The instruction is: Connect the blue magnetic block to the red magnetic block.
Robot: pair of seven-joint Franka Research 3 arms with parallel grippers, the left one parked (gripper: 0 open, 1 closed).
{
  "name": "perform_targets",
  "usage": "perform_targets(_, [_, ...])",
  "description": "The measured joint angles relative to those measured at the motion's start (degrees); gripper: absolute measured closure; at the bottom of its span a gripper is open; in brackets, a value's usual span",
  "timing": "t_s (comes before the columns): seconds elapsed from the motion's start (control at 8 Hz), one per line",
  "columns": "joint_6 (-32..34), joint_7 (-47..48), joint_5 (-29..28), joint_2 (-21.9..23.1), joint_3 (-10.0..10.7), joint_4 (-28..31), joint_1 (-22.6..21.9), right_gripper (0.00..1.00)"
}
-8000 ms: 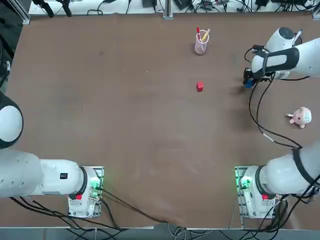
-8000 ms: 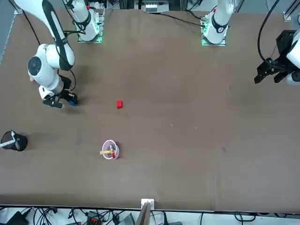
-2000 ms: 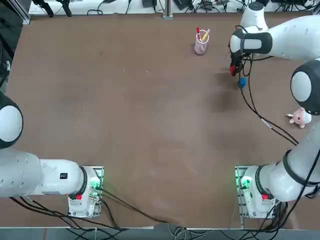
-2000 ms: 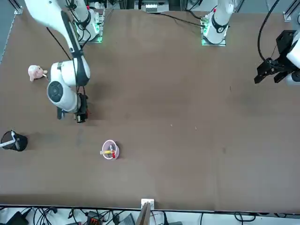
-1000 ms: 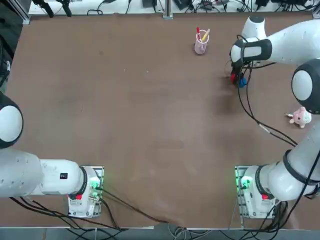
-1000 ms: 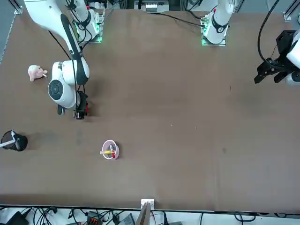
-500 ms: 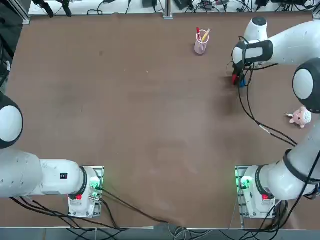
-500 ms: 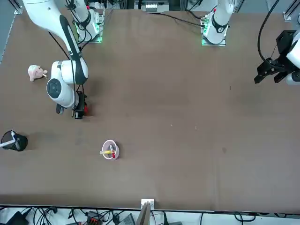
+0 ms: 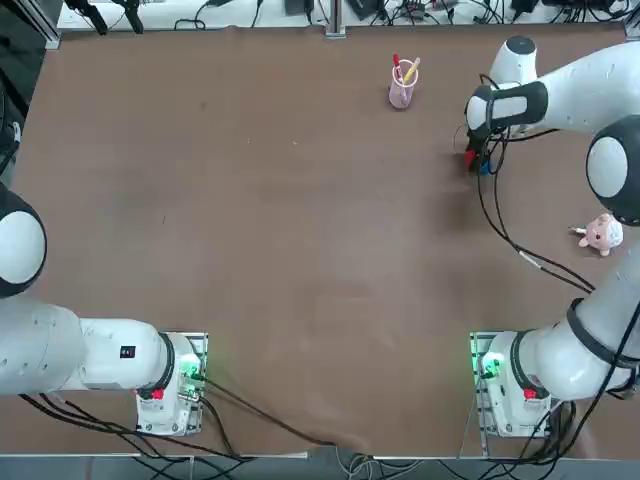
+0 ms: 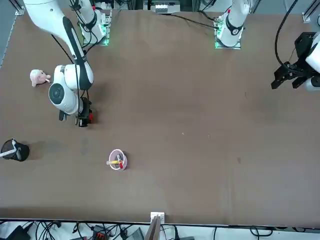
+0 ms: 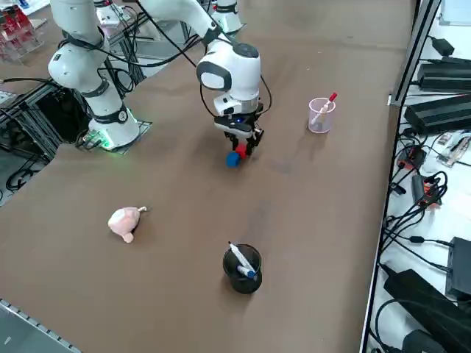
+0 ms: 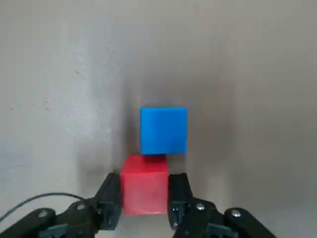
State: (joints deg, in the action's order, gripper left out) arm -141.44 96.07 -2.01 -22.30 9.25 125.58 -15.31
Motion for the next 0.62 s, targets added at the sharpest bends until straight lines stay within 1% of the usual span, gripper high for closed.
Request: perform_targets(0.62, [-0.2, 0.0, 0.0, 0.0, 0.0, 0.4, 0.0, 0.52])
